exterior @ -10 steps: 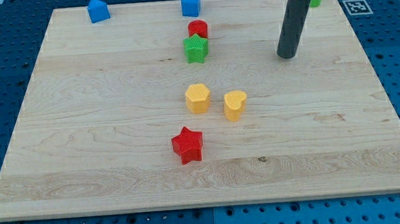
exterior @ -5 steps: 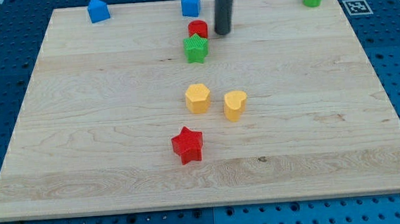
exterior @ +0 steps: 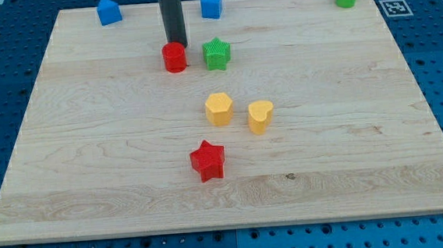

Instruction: Move the red circle below the blue triangle

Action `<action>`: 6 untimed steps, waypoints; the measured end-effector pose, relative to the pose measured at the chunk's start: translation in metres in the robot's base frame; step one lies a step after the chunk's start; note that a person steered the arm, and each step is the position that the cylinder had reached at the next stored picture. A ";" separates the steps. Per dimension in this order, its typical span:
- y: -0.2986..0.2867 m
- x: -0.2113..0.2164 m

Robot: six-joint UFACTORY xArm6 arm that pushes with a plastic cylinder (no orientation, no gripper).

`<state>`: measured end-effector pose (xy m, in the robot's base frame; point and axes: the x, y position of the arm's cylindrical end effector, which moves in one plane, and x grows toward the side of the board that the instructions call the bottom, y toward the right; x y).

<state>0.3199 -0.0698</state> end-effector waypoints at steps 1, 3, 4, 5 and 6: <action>0.006 0.019; 0.089 0.041; 0.077 0.051; 0.052 0.051; 0.033 0.051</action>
<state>0.3708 -0.0366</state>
